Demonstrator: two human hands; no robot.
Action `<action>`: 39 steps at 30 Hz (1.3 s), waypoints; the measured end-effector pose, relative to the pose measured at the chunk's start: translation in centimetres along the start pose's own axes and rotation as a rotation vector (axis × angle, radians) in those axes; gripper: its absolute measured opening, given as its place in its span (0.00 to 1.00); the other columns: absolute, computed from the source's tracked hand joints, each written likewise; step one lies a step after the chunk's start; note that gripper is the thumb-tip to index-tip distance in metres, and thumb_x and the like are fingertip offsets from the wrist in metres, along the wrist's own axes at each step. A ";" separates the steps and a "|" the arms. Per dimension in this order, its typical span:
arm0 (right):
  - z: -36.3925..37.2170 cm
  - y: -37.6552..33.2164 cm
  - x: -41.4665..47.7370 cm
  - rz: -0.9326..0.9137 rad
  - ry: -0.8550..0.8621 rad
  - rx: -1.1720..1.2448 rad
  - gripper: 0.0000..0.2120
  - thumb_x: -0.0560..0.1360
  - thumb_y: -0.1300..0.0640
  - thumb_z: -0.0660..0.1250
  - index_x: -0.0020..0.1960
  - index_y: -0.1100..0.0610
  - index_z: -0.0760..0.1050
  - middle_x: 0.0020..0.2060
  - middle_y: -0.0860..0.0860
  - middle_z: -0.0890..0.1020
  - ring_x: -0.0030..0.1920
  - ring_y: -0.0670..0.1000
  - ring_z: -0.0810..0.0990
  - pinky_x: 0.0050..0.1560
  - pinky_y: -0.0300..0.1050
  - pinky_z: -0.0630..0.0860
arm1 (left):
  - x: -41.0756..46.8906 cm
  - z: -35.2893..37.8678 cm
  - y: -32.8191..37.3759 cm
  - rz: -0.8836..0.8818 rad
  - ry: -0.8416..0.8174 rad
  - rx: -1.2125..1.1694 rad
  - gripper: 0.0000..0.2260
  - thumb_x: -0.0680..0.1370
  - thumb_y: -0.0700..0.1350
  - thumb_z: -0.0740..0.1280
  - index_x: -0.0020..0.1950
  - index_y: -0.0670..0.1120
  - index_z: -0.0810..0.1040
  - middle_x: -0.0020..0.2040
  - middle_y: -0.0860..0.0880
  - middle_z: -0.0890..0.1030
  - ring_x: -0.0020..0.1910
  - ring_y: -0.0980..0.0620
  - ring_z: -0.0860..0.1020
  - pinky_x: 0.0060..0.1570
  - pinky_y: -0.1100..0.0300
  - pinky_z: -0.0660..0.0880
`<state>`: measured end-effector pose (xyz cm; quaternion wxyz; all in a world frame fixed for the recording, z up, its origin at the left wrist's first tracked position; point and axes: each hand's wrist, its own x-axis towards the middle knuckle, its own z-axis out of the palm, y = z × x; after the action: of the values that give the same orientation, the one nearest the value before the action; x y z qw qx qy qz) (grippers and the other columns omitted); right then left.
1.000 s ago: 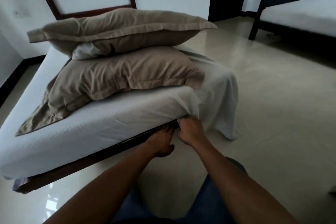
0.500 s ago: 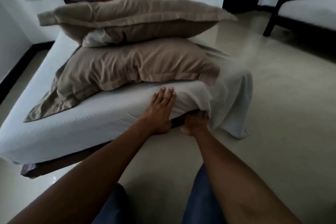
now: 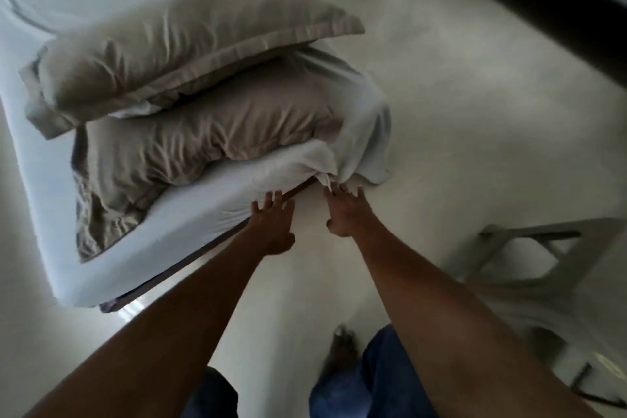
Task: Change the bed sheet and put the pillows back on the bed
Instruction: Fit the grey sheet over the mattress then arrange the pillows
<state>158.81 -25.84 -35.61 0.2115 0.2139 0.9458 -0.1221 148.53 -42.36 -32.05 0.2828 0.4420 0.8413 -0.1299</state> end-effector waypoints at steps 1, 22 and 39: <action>-1.7 -0.1 -1.7 0.006 -0.035 0.019 0.41 0.76 0.52 0.67 0.82 0.58 0.50 0.82 0.56 0.49 0.82 0.55 0.50 0.78 0.67 0.49 | -1.6 -1.1 0.8 0.014 -0.018 0.002 0.37 0.81 0.55 0.63 0.82 0.44 0.47 0.82 0.37 0.44 0.81 0.37 0.44 0.77 0.36 0.48; -30.3 5.1 -6.7 -0.175 -0.233 -0.068 0.28 0.79 0.52 0.65 0.76 0.57 0.64 0.76 0.58 0.64 0.77 0.58 0.62 0.75 0.61 0.59 | -7.7 -25.6 8.6 -0.015 -0.079 -0.163 0.27 0.81 0.52 0.62 0.78 0.44 0.62 0.78 0.39 0.62 0.77 0.40 0.61 0.73 0.44 0.63; -40.9 18.6 13.4 -0.533 -0.426 -0.333 0.25 0.80 0.52 0.62 0.75 0.60 0.66 0.75 0.58 0.66 0.74 0.59 0.65 0.72 0.56 0.64 | 12.1 -36.3 11.7 -0.282 -0.017 -0.534 0.23 0.79 0.48 0.63 0.73 0.44 0.68 0.70 0.41 0.72 0.68 0.42 0.71 0.66 0.53 0.68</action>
<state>142.06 8.39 -8.22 0.3962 -0.1072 0.9099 -0.0591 139.56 -10.55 -9.60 0.3754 0.2294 0.8964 0.0543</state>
